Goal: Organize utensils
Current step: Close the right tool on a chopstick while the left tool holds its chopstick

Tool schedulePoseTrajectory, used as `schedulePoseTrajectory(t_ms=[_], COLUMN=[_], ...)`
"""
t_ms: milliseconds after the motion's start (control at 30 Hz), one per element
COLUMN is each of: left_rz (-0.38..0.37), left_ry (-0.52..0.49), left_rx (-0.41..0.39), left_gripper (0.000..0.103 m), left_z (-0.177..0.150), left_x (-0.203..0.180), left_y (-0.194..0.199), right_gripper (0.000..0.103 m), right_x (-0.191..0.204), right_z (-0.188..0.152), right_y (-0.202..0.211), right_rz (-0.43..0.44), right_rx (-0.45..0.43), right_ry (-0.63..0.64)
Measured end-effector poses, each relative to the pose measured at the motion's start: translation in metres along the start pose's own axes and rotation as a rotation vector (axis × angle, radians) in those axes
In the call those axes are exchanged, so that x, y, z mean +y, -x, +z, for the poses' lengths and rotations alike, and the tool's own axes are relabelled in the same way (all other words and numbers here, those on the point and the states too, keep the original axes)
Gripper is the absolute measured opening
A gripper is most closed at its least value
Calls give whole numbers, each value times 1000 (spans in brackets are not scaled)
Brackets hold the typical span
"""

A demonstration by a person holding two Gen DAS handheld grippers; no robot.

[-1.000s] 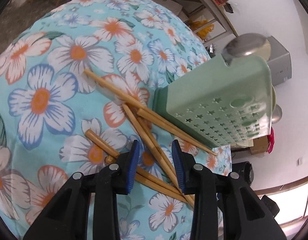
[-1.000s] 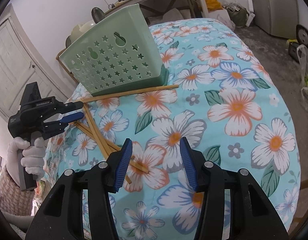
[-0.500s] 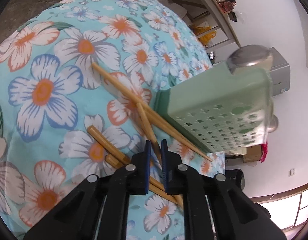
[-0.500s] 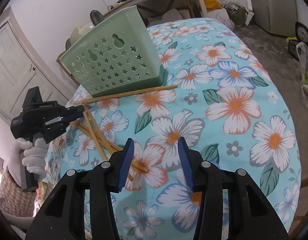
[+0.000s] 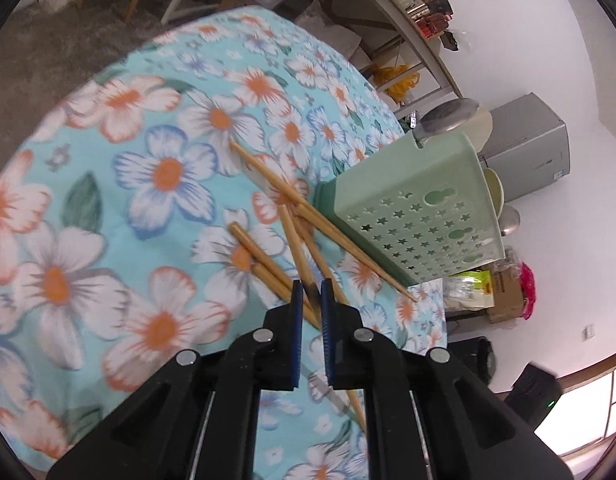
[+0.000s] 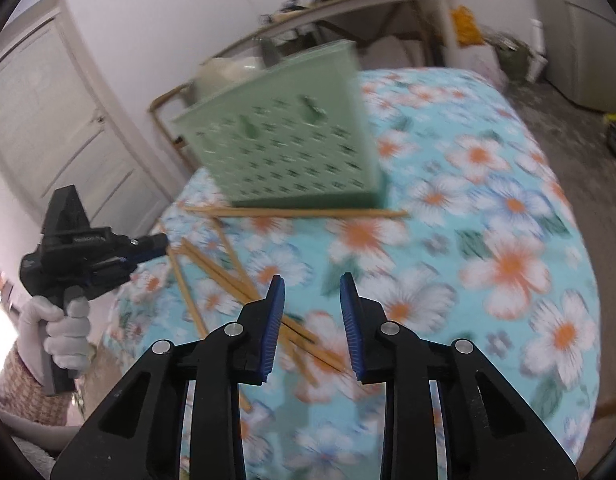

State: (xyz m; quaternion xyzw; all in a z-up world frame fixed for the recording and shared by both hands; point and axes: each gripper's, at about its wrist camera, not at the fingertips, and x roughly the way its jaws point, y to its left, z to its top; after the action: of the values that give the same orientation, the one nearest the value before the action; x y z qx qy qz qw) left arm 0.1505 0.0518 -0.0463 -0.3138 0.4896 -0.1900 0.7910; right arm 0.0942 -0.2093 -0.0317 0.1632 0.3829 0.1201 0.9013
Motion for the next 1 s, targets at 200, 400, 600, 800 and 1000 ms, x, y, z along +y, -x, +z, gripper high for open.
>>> schedulePoseTrajectory(t_ms=[200, 400, 600, 800, 1000], left_rz=[32, 42, 47, 32, 24], left_ry=[-65, -153, -223, -242, -261], left_rx=[-51, -88, -114, -119, -126], left_gripper=[8, 8, 8, 8, 8], left_z=[-5, -6, -7, -6, -6], left_x=[-2, -6, -11, -9, -10], left_y=[17, 31, 38, 41, 45], right_gripper=[22, 21, 19, 15, 9], right_x=[32, 61, 81, 97, 113], right_z=[27, 45, 52, 54, 52], right_y=[-36, -83, -119, -152, -177], right_rz=[125, 164, 133, 97, 68], right_rx=[62, 165, 242, 316, 348], right_ry=[108, 206, 302, 394, 469])
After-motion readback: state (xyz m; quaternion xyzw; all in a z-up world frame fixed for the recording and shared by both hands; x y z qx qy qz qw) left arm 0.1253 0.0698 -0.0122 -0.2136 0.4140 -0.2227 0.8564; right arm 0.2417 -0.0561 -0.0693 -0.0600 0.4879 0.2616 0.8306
